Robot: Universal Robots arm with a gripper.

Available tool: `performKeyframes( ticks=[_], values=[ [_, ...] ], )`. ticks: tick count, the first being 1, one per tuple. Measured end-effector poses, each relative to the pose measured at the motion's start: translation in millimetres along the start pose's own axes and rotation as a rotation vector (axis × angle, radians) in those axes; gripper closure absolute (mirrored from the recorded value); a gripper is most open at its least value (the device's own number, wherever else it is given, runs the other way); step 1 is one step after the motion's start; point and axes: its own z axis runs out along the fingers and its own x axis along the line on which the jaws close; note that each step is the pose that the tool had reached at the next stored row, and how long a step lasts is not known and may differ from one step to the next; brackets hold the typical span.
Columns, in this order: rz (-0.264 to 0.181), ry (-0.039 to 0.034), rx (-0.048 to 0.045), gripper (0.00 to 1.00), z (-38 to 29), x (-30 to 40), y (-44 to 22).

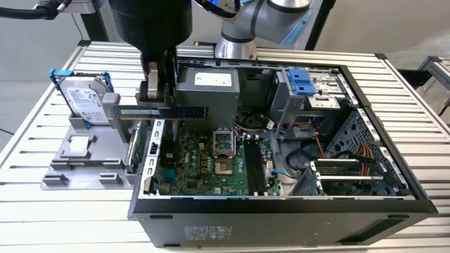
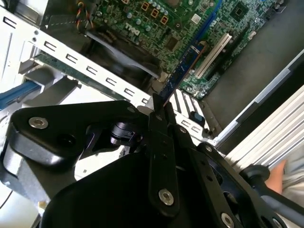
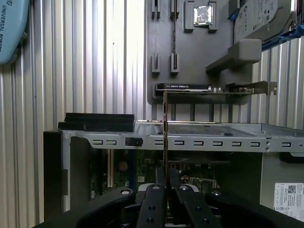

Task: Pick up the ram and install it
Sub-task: 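Pick up the ram and move it above insertion slot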

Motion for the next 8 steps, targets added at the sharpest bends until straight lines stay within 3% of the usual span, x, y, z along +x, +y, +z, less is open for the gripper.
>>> performKeyframes(
  ticks=[8],
  values=[
    [0.000, 0.0000, -0.0005, 1.00, -0.2, -0.1, -13.4]
  ],
)
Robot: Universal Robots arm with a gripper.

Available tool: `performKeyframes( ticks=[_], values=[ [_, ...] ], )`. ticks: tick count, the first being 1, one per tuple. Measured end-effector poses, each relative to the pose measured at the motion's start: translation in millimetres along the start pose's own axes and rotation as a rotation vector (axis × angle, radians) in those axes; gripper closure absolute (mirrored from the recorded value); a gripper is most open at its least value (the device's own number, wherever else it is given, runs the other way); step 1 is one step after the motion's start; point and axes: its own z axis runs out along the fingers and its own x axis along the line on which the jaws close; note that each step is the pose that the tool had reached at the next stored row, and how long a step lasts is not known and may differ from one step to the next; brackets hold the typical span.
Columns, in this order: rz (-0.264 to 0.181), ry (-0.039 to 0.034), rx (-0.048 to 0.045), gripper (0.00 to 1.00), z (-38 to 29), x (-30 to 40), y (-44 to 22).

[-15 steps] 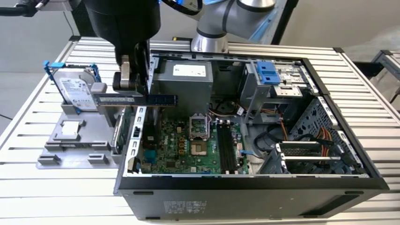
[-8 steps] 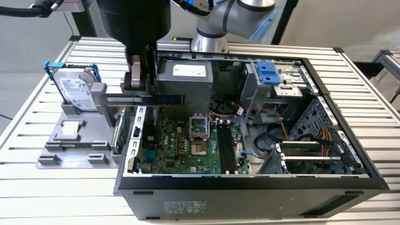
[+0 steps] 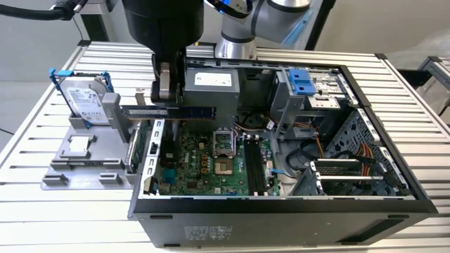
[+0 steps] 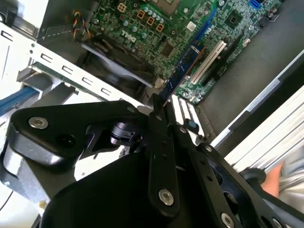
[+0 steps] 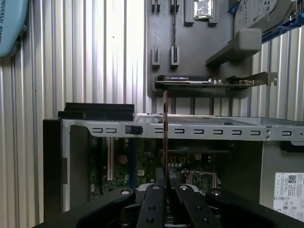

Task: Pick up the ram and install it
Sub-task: 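Pick up the ram and move it above insertion slot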

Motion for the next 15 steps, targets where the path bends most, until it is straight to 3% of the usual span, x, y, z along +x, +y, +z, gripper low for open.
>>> performKeyframes(
  ticks=[15],
  values=[
    [0.000, 0.0000, -0.0005, 1.00, -0.2, -0.1, -23.5]
  ],
)
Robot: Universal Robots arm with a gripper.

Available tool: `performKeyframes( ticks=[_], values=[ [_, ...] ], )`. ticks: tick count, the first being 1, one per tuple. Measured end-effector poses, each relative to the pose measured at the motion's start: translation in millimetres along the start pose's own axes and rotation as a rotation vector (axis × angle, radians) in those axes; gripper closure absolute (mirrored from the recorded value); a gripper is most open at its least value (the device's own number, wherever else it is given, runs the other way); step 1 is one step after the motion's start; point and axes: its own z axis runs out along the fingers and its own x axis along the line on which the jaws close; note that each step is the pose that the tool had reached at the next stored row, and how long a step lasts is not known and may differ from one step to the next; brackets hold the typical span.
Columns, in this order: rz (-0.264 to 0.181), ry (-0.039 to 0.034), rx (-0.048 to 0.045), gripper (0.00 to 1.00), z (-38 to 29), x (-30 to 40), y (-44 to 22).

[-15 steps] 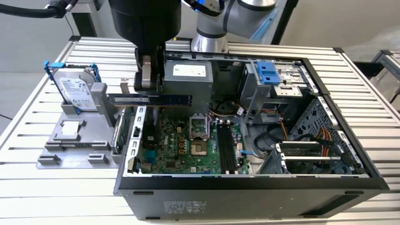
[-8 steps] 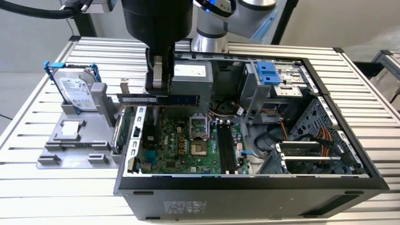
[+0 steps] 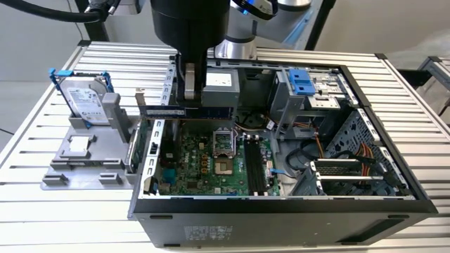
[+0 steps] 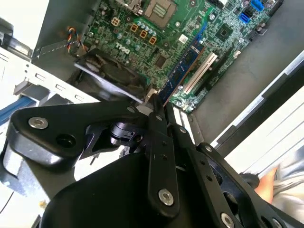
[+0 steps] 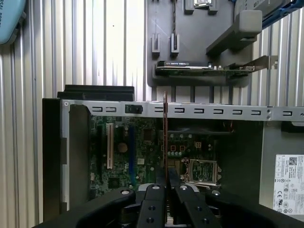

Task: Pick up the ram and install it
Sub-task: 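Pick up the ram and move it above insertion slot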

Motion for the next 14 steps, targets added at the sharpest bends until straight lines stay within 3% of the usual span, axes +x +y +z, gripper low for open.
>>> performKeyframes(
  ticks=[14],
  values=[
    [0.000, 0.0001, -0.0007, 1.00, -0.3, -0.1, -22.9]
  ],
)
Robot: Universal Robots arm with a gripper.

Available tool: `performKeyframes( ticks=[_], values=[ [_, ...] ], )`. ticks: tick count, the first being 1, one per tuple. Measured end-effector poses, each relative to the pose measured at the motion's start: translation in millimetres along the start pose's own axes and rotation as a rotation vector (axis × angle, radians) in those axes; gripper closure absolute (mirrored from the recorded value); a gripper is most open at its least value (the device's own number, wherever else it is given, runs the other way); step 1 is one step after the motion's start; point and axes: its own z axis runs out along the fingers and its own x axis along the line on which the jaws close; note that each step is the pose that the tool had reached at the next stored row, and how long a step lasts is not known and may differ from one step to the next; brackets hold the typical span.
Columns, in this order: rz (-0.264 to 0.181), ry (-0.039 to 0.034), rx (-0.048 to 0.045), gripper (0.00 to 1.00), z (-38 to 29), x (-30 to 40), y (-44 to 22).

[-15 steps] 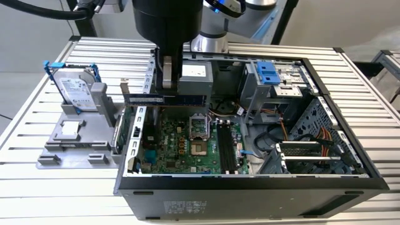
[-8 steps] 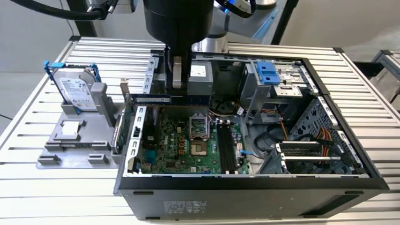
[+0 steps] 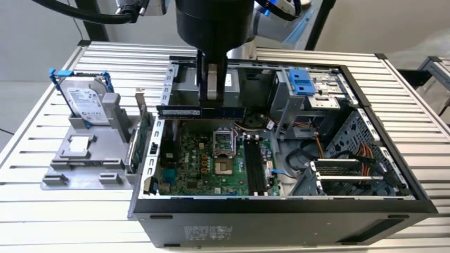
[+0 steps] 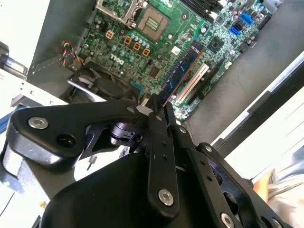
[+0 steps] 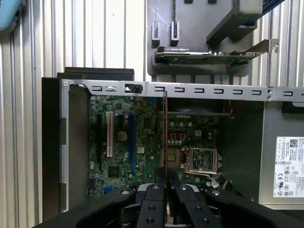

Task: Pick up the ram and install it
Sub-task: 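Pick up the ram and move it above insertion slot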

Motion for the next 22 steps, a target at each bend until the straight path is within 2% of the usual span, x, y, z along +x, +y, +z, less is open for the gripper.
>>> performKeyframes(
  ticks=[7, 22],
  values=[
    [0.000, -0.0001, -0.0005, 1.00, -0.2, -0.1, -12.2],
    [0.010, -0.0002, -0.0004, 1.00, -0.4, -0.1, -31.9]
  ],
)
